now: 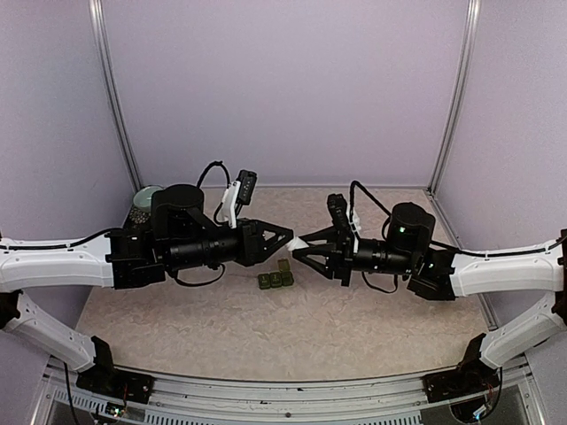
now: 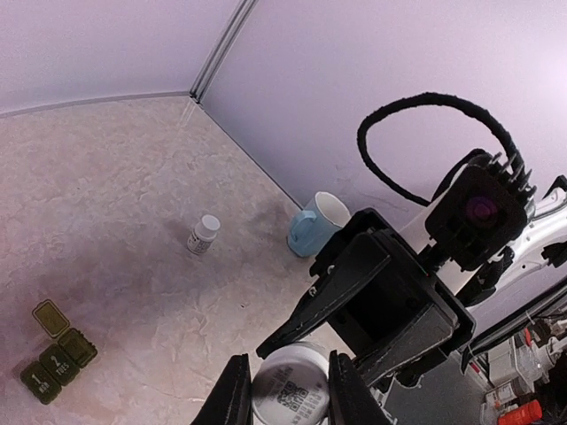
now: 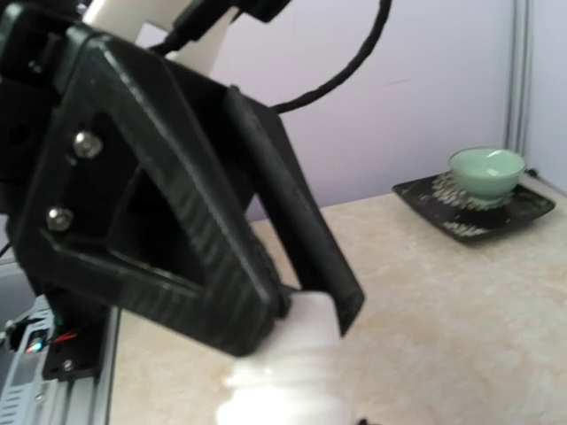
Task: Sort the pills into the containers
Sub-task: Open the lid of the pill bottle, then pour the pill into the compartment of the pill container.
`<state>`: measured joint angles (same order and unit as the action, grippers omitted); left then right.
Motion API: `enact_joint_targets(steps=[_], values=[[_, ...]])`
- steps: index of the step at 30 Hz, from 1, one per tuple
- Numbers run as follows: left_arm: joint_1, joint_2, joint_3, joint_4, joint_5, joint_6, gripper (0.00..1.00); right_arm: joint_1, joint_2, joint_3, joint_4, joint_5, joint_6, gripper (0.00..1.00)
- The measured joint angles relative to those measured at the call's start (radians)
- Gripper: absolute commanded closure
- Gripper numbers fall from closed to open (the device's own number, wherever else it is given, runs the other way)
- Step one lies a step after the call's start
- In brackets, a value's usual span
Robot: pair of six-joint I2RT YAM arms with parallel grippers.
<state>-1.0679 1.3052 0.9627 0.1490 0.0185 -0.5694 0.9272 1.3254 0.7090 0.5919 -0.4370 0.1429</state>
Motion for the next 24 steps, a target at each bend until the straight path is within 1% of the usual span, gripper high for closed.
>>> enact_joint_targets(steps=[4,9,16,19,24], values=[[-0.006,0.002,0.039,-0.051,-0.047,-0.018,0.80,0.012,0.000,0.013,-0.004,0.055,-0.042,1.00],[0.008,0.002,0.119,-0.075,-0.153,-0.061,0.80,0.035,0.002,0.014,-0.103,0.159,-0.113,1.00],[0.006,0.004,0.143,-0.085,-0.205,-0.100,0.78,0.061,0.004,0.014,-0.127,0.264,-0.168,1.00],[0.006,-0.008,0.120,-0.079,-0.233,-0.100,0.77,0.061,0.003,0.007,-0.121,0.282,-0.178,1.00],[0.011,-0.103,-0.047,-0.022,-0.269,-0.100,0.77,0.061,0.002,-0.064,-0.062,0.296,-0.187,1.00]])
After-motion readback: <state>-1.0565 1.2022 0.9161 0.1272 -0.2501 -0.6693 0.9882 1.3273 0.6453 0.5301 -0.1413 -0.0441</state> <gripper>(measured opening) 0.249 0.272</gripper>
